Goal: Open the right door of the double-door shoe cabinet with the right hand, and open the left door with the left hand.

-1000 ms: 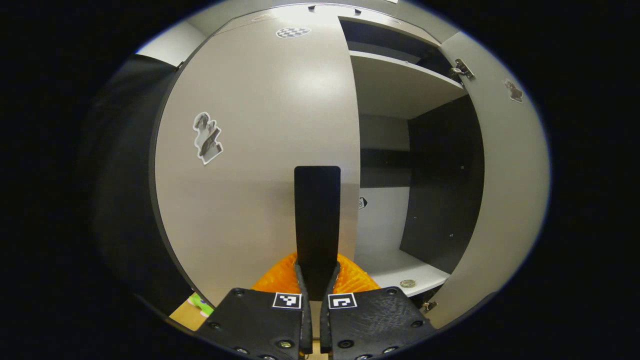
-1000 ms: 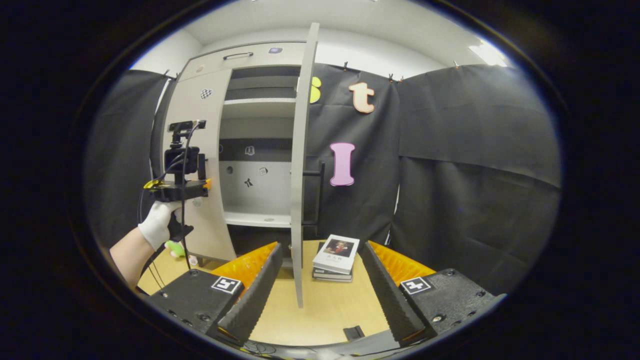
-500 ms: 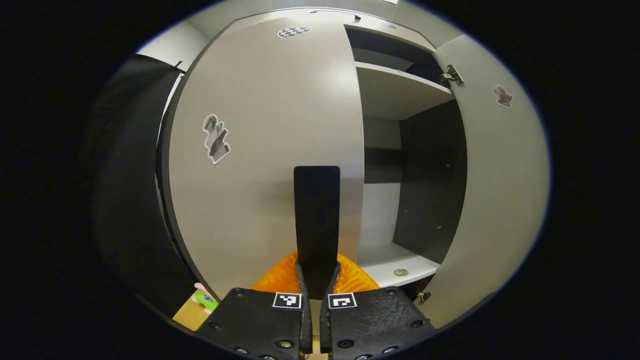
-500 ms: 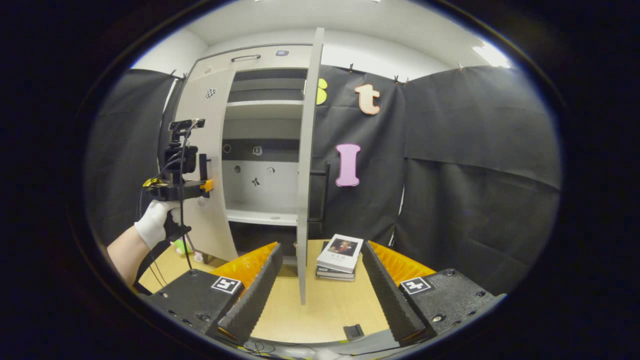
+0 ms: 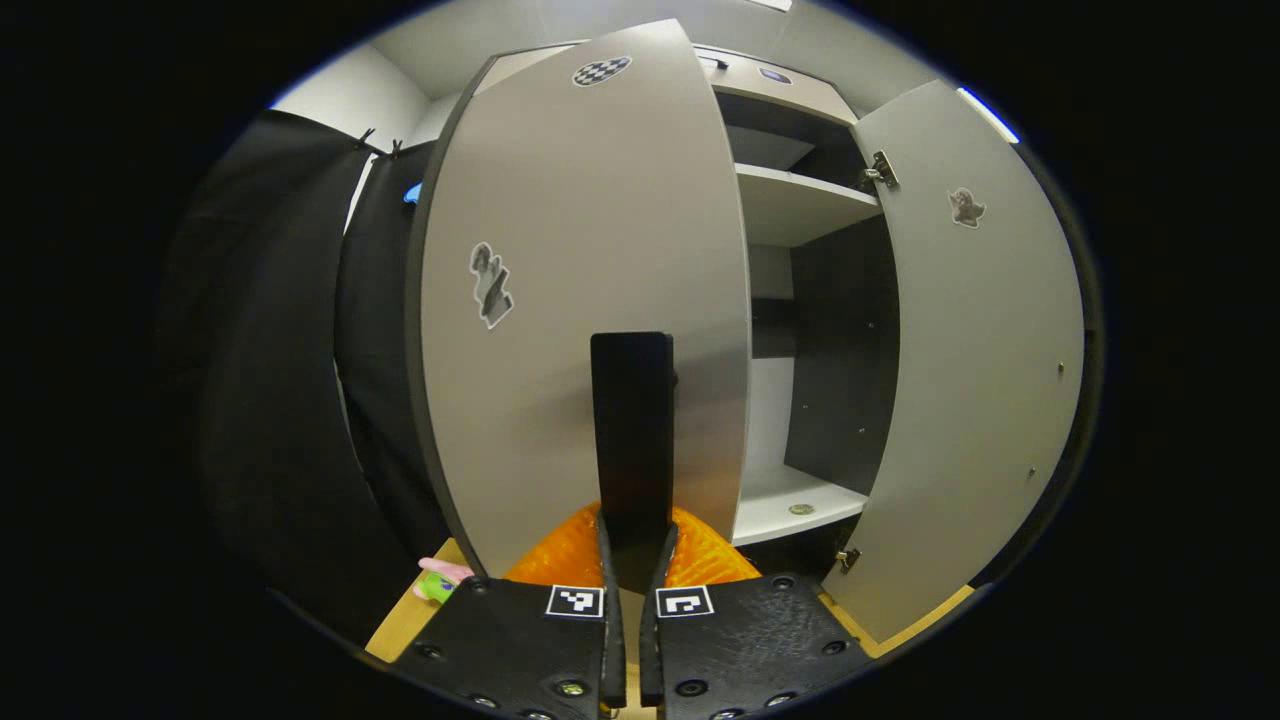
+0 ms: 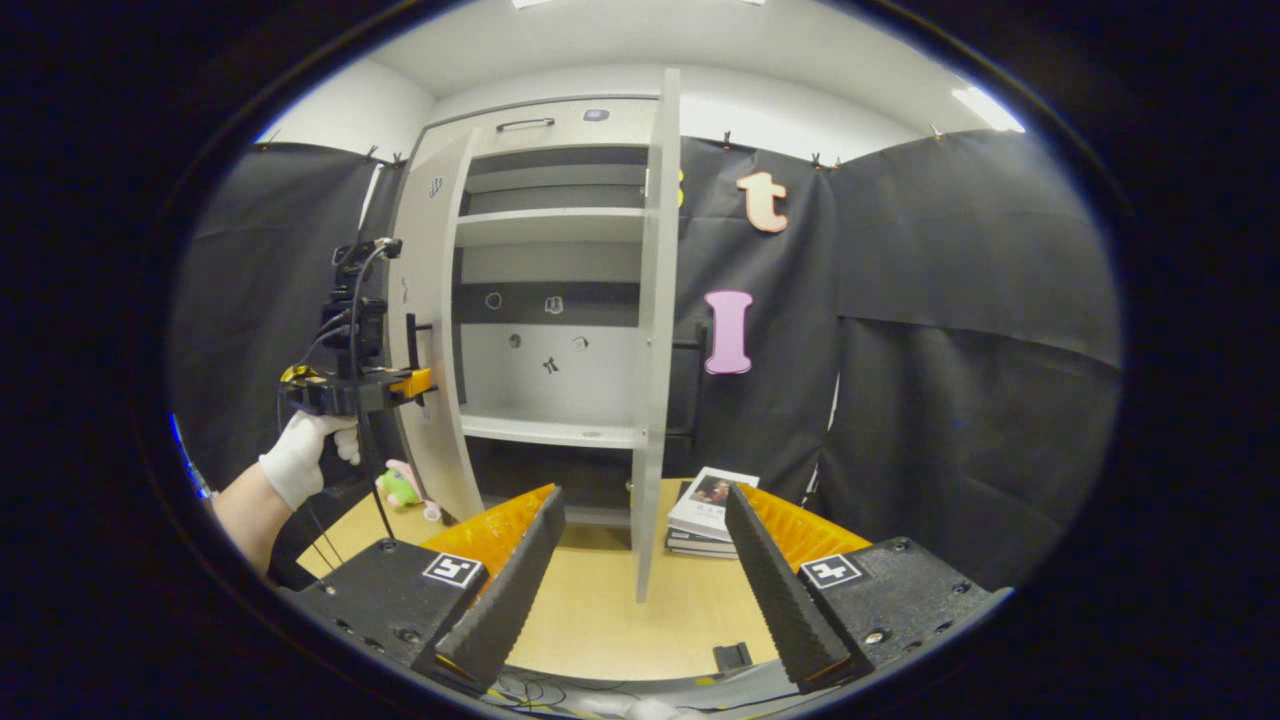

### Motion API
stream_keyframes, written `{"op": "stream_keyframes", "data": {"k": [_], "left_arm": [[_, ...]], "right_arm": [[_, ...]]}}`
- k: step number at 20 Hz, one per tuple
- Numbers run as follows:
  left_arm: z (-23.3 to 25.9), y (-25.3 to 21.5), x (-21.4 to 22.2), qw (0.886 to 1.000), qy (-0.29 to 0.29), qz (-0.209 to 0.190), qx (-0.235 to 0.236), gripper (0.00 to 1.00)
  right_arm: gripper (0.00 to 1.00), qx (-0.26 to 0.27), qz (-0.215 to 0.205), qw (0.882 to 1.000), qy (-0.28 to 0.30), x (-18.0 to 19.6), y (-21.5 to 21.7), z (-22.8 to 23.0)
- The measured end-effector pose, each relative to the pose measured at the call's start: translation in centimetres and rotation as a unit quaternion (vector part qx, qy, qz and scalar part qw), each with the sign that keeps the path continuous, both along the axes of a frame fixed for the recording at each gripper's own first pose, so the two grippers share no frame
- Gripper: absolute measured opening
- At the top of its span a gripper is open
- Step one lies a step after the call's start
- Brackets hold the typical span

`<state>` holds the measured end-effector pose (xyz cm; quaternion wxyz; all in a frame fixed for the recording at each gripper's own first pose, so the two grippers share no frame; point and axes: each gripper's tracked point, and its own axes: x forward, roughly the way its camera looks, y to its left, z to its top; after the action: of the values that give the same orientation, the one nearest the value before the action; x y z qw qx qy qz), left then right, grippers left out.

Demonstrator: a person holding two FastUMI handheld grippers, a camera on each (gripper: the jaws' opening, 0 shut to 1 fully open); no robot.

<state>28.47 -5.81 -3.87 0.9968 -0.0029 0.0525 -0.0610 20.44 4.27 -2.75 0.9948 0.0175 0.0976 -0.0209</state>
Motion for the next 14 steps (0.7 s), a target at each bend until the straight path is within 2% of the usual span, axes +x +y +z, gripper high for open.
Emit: {"op": "stream_keyframes", "data": {"k": [7,9,14], "left_arm": [[0.1,5.9,-4.6,0.999,-0.006,0.033,0.012,0.04],[-0.2,7.9,-5.1,0.999,-0.003,0.043,0.005,0.00],[-0.7,13.7,-6.7,0.997,-0.001,0.079,0.022,0.00]], "right_arm": [[1.00,0.007,0.036,0.999,-0.003,-1.3,3.0,0.0],[1.00,0.013,0.047,0.999,-0.004,-1.2,4.0,0.1],[1.00,0.015,0.073,0.997,-0.007,-1.1,6.5,0.1]]}}
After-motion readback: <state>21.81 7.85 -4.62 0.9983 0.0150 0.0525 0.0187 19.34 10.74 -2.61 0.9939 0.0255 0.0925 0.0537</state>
